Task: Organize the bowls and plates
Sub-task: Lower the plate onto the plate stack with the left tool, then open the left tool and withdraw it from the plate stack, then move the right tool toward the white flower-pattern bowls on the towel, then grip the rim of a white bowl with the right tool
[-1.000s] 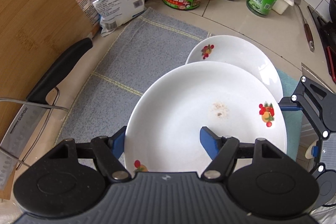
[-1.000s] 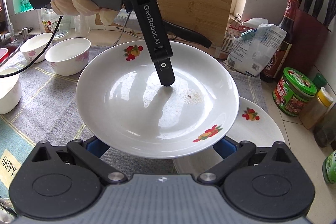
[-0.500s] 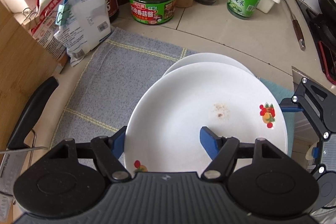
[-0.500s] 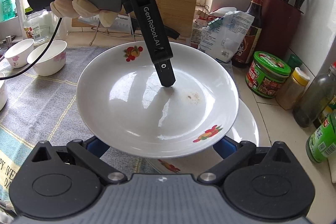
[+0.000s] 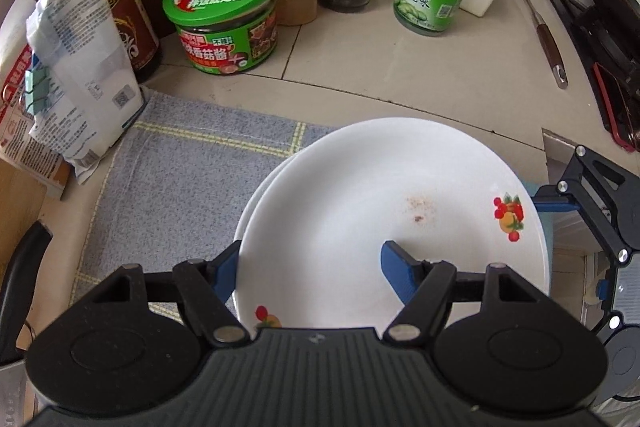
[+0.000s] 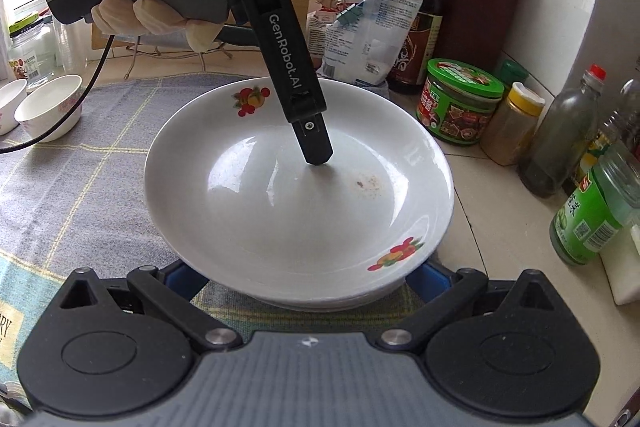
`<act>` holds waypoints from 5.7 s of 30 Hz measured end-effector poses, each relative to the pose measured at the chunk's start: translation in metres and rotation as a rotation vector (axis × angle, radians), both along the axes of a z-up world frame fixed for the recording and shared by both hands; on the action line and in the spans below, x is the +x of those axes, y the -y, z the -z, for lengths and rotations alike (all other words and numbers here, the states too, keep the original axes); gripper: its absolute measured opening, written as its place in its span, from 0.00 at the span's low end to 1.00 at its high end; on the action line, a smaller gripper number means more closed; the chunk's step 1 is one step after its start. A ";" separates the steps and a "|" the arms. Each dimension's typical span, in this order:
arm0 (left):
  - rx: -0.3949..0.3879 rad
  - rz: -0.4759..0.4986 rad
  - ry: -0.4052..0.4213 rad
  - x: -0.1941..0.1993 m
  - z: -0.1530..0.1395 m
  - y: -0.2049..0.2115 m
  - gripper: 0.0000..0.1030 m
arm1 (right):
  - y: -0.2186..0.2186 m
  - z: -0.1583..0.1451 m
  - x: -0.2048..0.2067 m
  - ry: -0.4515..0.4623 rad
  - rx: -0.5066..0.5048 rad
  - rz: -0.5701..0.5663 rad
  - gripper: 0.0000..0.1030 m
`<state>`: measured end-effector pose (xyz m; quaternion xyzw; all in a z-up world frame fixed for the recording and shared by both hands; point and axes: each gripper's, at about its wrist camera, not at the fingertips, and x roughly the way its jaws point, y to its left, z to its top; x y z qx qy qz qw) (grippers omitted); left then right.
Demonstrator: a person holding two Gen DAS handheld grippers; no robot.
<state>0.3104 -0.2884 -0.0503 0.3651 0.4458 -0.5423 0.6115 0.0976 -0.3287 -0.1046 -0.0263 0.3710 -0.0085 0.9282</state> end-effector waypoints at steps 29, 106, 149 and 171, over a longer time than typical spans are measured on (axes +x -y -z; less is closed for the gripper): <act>0.041 0.048 0.005 -0.004 0.024 0.011 0.72 | 0.005 0.005 0.000 -0.039 0.015 0.033 1.00; -0.475 -0.709 0.405 -0.137 -0.057 -0.249 0.97 | -0.057 -0.023 0.017 0.056 -0.040 -0.171 1.00; -0.371 -0.825 0.399 -0.154 0.043 -0.474 0.97 | -0.349 -0.036 0.054 -0.114 0.043 -0.562 1.00; -0.397 -0.759 0.362 -0.151 0.041 -0.472 0.85 | -0.357 -0.023 0.083 -0.234 0.158 -0.677 0.78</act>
